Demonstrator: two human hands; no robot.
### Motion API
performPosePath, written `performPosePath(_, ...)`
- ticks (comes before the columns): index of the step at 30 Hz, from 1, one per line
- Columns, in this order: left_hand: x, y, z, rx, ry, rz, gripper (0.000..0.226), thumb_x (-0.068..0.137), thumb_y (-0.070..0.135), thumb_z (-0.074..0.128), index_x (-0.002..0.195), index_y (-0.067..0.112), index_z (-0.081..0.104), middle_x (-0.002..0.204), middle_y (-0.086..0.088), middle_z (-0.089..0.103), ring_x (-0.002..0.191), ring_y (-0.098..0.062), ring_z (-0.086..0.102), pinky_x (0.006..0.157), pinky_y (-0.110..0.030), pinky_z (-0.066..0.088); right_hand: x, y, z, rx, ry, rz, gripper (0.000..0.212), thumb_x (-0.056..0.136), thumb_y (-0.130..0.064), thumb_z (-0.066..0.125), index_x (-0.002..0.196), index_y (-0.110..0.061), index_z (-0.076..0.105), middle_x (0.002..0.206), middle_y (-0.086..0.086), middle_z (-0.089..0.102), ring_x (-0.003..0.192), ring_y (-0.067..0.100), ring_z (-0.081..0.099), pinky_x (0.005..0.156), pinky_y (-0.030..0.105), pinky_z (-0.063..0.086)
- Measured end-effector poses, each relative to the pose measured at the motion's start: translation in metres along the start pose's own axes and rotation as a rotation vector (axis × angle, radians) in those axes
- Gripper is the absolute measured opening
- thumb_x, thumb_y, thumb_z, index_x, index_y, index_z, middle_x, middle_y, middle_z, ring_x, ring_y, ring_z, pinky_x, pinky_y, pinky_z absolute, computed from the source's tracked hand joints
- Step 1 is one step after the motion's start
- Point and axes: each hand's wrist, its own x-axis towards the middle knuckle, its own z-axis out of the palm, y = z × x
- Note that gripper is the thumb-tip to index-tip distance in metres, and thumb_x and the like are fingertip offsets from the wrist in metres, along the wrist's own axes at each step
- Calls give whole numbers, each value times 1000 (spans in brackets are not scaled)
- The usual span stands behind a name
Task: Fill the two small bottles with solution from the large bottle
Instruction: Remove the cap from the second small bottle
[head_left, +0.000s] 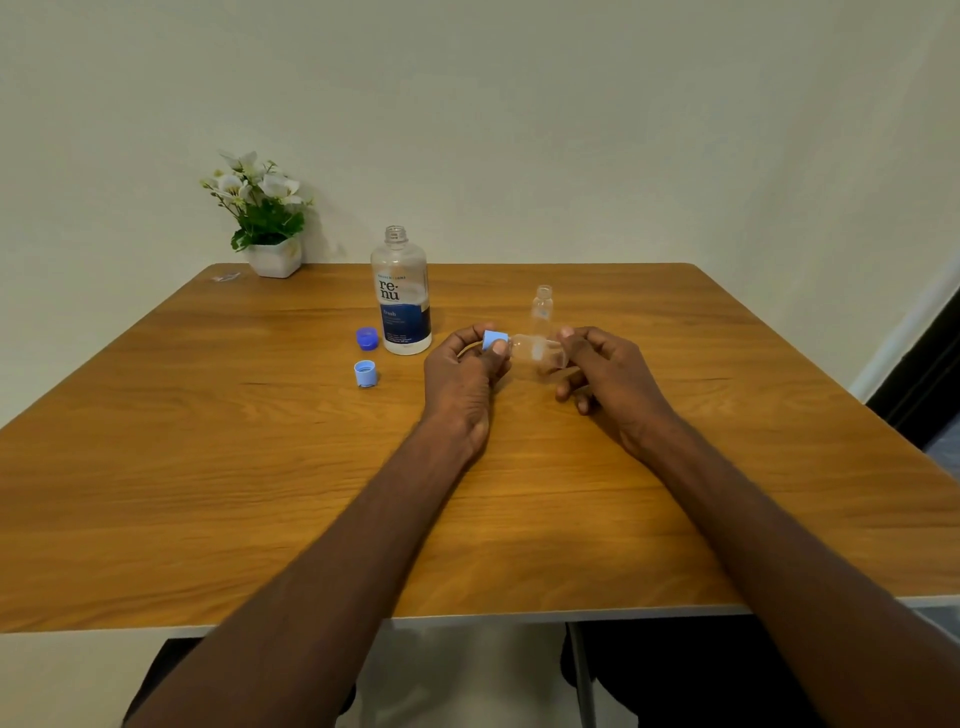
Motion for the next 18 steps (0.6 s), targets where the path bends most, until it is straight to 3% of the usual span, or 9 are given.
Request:
performPosePath(3, 0, 0, 0, -2, -1, 6, 24, 94, -7, 67, 107, 12, 66, 94, -11, 73, 85, -15, 69, 77, -27, 58, 0, 3, -1, -28, -29, -24, 18, 100, -25, 70, 114, -13, 71, 93, 11, 77, 66, 18, 62, 45, 23, 41)
performPosePath(6, -2, 1, 0, 10, -1, -1, 25, 94, -8, 66, 105, 14, 66, 93, -9, 74, 85, -14, 70, 79, -27, 59, 0, 5, -5, -13, -52, -46, 26, 90, -9, 79, 113, -17, 69, 109, 12, 74, 73, 20, 67, 48, 28, 41)
performPosePath(11, -1, 0, 0, 22, -11, -5, 26, 94, -8, 66, 110, 13, 66, 100, -13, 73, 92, -18, 68, 85, -30, 58, 2, 2, -1, 9, -46, -13, 28, 96, -29, 74, 120, -17, 66, 101, 12, 78, 68, 19, 64, 44, 25, 40)
performPosePath(14, 0, 0, 0, 23, -17, -1, 26, 94, -8, 66, 109, 13, 67, 100, -14, 72, 94, -19, 68, 88, -32, 59, 1, 3, -1, -22, -46, -20, 20, 98, -23, 71, 117, -15, 71, 100, 9, 79, 70, 17, 61, 45, 23, 41)
performPosePath(18, 0, 0, -1, 30, -43, -12, 28, 94, -8, 66, 114, 11, 67, 104, -15, 73, 97, -19, 69, 86, -31, 58, -2, 4, -4, -6, -90, -89, 36, 86, -4, 81, 119, -17, 73, 109, 8, 71, 82, 18, 61, 67, 29, 56)
